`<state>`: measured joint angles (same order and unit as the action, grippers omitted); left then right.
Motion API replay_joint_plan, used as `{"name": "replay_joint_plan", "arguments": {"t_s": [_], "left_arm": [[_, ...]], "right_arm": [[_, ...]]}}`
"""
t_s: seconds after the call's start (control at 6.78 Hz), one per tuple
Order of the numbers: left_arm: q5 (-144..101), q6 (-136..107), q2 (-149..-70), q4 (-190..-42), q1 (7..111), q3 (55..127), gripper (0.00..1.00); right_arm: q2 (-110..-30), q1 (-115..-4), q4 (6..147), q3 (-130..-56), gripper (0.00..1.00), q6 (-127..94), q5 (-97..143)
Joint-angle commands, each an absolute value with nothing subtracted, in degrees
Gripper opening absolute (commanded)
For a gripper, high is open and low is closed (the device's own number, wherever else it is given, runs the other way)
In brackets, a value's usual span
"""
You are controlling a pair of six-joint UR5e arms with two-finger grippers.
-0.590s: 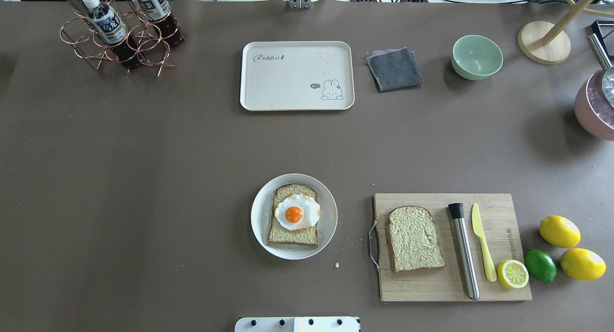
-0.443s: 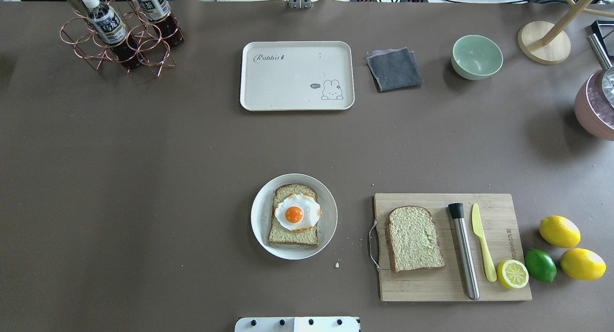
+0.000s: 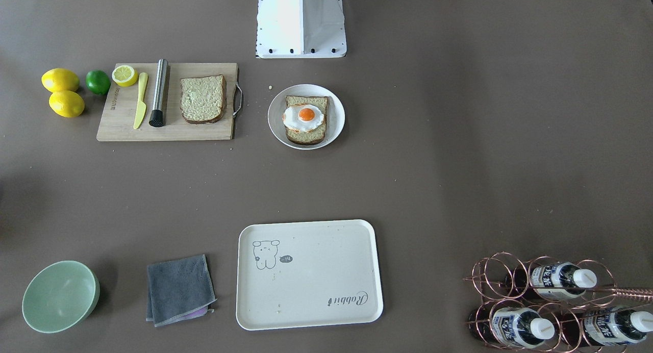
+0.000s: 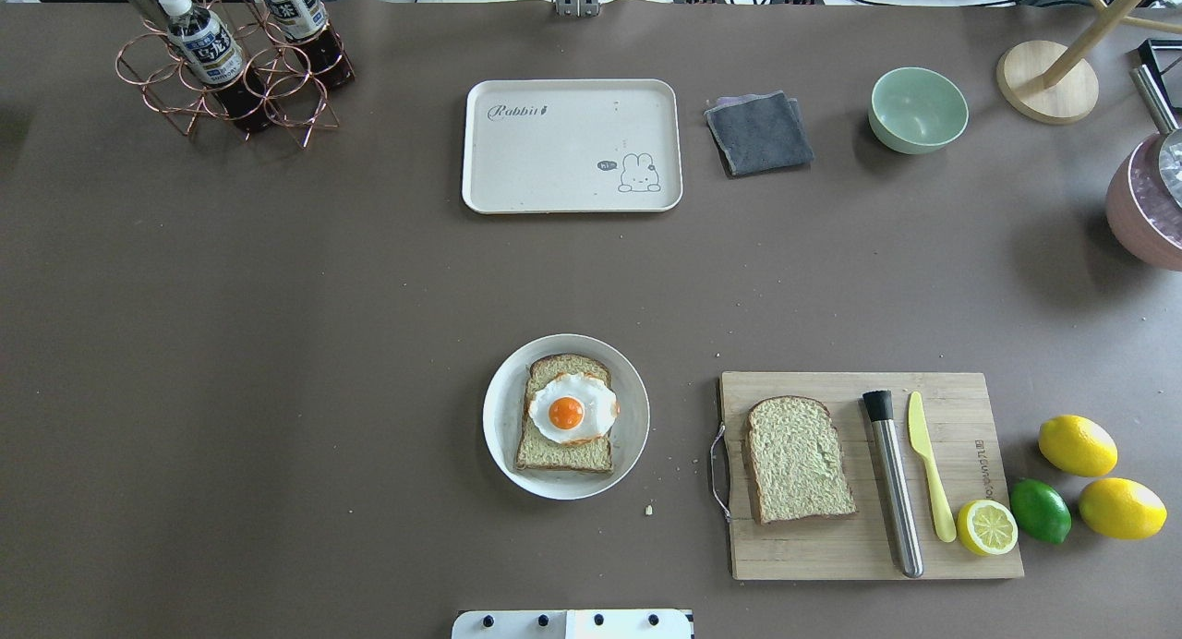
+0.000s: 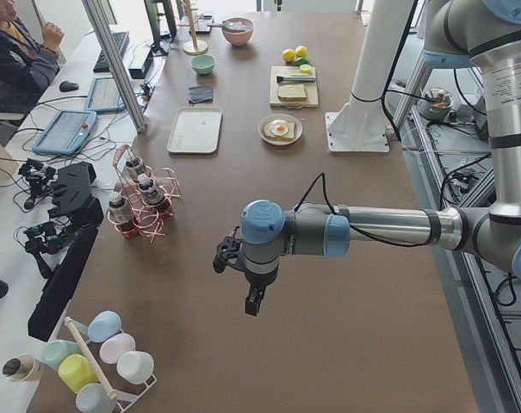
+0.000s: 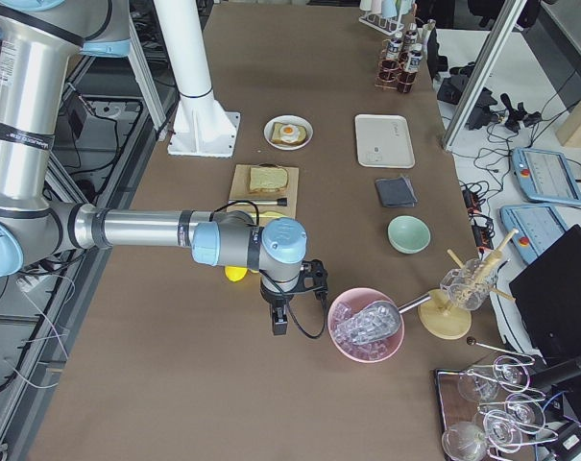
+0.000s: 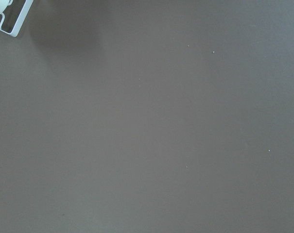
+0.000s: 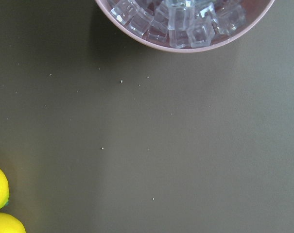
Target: Make sandwich and place on tray
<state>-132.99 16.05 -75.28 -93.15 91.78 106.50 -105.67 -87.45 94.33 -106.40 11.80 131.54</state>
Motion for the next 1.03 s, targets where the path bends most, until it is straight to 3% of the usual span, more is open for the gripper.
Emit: {"name": "replay_joint_plan", "arguments": {"t_s": [0.0, 0.89], "left_arm": [[-133.2, 16.4, -74.6, -95.7, 91.9, 106.2, 0.97], [-140.6, 14.3, -70.9, -102.3, 93.2, 106.6, 0.98]], "right_arm": [[-105.6, -87.5, 94.3, -106.6, 1.00, 11.8, 131.6], [-105.3, -86.0, 92.1, -111.6, 1.00, 9.2, 143.2]]}}
